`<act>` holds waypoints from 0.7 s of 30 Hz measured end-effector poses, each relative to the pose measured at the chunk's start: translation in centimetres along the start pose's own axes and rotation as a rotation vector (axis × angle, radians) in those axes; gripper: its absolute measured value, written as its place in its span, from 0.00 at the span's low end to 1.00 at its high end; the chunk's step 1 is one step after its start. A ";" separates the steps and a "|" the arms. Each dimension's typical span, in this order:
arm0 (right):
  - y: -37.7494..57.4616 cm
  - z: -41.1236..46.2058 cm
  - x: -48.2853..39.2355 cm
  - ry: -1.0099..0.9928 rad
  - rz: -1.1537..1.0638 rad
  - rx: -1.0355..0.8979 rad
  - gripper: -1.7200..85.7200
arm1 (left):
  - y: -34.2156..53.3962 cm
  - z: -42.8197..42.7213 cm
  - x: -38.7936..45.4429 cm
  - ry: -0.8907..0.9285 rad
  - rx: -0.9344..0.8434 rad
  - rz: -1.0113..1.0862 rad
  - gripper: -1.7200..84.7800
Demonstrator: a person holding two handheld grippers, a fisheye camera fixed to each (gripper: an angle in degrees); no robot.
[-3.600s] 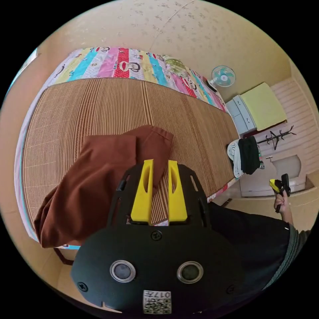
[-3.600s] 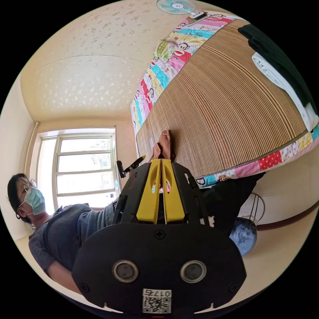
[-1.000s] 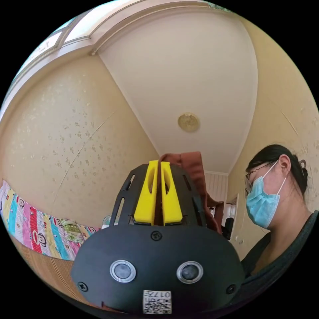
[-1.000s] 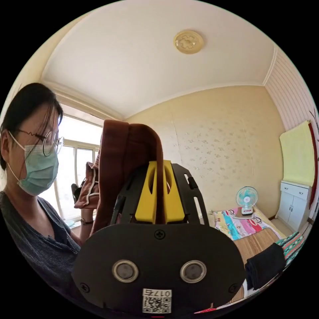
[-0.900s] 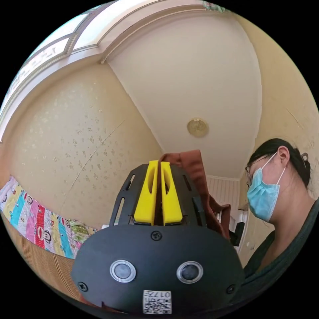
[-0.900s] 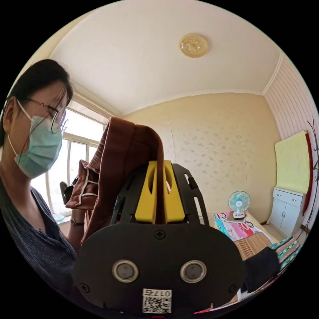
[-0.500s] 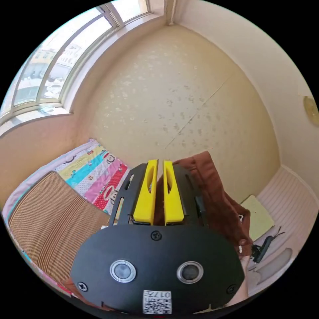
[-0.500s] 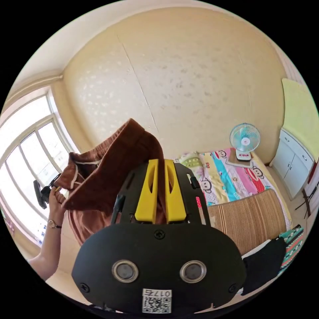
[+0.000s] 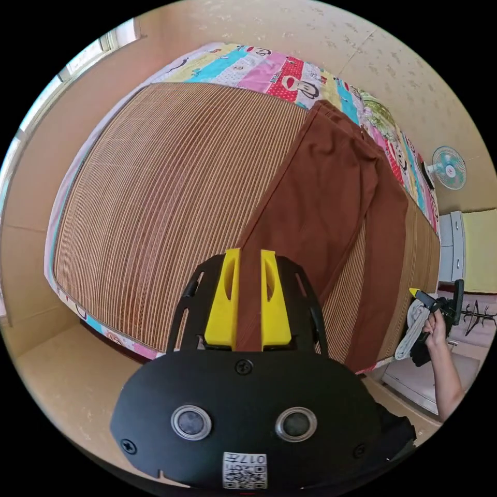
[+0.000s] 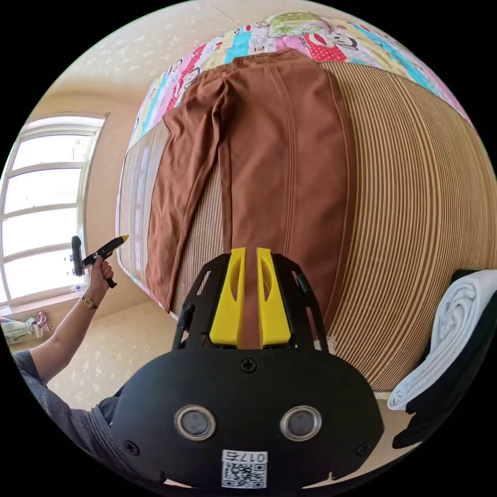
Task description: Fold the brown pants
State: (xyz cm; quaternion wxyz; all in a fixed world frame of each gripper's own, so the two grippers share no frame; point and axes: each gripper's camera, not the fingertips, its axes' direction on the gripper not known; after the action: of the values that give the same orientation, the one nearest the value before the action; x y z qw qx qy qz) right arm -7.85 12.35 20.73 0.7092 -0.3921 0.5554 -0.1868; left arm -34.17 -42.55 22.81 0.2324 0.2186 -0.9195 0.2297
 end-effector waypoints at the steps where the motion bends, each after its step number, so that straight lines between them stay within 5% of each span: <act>1: 0.9 1.0 0.9 0.003 0.014 -0.024 0.06 | 0.4 2.0 -1.6 -0.017 -0.038 -0.020 0.13; 9: 3.6 1.5 5.7 0.061 0.075 -0.170 0.06 | 0.9 10.6 -7.8 -0.089 -0.207 -0.018 0.12; 17: 6.1 0.5 7.0 0.073 -0.132 -0.471 0.04 | 5.5 12.0 -7.1 -0.079 -0.361 0.163 0.05; 21: 8.1 -6.4 10.9 0.089 0.020 -0.261 0.07 | 4.8 9.9 -10.9 -0.062 -0.348 -0.024 0.06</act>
State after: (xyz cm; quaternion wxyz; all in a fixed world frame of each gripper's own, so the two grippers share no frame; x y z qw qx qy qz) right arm -11.81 7.48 7.07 0.6287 -0.4670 0.6095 -0.1232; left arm -31.14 -40.71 7.73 0.2409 0.1930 -0.9494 0.0572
